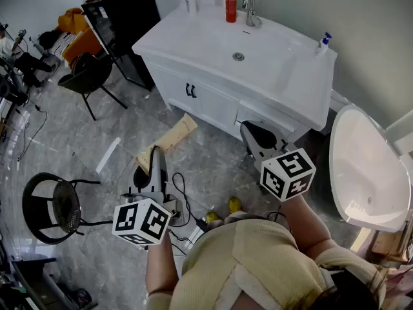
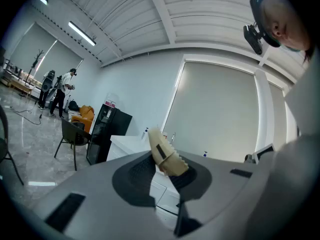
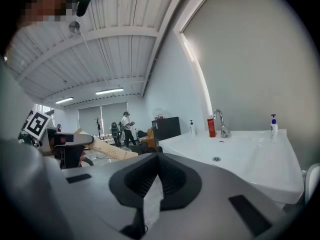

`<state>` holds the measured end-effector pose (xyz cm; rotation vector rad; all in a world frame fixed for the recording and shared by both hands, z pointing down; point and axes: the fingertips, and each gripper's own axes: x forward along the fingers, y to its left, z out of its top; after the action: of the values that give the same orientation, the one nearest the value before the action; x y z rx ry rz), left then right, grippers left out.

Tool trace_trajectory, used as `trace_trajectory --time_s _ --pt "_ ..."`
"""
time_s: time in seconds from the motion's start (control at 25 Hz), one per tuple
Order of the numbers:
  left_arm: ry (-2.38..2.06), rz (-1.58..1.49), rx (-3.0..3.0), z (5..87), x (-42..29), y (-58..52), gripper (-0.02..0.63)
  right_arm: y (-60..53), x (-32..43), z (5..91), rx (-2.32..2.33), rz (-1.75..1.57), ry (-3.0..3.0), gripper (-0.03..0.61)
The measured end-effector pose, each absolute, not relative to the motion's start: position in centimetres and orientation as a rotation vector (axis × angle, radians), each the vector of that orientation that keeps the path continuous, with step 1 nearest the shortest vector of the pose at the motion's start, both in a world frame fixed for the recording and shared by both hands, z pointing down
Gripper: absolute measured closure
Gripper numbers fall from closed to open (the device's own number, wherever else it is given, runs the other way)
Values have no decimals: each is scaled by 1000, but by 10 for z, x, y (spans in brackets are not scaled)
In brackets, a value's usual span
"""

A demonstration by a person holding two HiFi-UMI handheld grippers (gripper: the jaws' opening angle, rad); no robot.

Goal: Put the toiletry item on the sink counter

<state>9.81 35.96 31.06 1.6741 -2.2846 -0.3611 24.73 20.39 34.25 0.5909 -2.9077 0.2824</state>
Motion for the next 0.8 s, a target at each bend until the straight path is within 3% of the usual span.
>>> trace_trajectory --time_s 0.8 --pt "-2314 -350 1615 319 102 320 528 157 247 356 549 358 -2889 552"
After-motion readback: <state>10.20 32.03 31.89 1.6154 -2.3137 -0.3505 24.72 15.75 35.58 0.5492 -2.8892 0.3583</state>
